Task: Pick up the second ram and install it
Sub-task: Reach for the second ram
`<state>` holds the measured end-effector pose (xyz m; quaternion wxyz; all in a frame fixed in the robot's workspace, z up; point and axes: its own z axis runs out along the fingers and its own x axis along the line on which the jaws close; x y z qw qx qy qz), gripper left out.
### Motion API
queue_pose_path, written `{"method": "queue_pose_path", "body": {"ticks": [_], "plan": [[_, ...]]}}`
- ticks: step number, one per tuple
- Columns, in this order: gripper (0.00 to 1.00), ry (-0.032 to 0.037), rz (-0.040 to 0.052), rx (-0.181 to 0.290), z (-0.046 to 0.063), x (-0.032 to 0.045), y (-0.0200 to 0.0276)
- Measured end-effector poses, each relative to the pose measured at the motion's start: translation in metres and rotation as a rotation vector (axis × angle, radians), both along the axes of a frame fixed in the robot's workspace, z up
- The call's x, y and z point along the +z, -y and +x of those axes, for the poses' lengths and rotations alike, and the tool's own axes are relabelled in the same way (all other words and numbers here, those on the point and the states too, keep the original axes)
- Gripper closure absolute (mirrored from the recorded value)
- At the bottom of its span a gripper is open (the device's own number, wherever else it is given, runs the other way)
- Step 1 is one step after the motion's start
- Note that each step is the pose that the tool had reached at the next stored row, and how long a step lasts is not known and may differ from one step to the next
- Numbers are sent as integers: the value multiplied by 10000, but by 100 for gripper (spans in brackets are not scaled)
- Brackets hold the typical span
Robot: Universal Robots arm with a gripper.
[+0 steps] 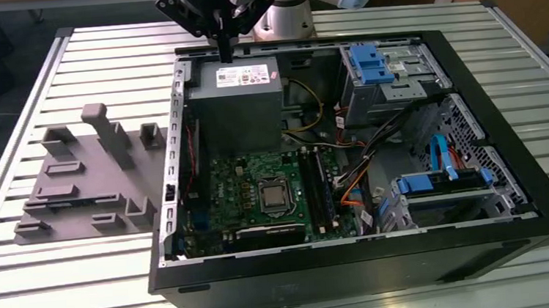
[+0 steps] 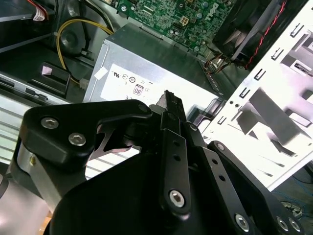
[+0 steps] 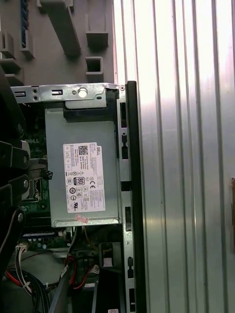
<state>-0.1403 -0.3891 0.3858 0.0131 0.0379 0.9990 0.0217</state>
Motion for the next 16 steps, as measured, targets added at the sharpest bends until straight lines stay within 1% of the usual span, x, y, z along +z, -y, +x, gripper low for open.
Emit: {"method": "queue_pose_path", "body": {"ticks": [16], "plan": [[89, 0, 0, 0, -64, -2, 0]]}}
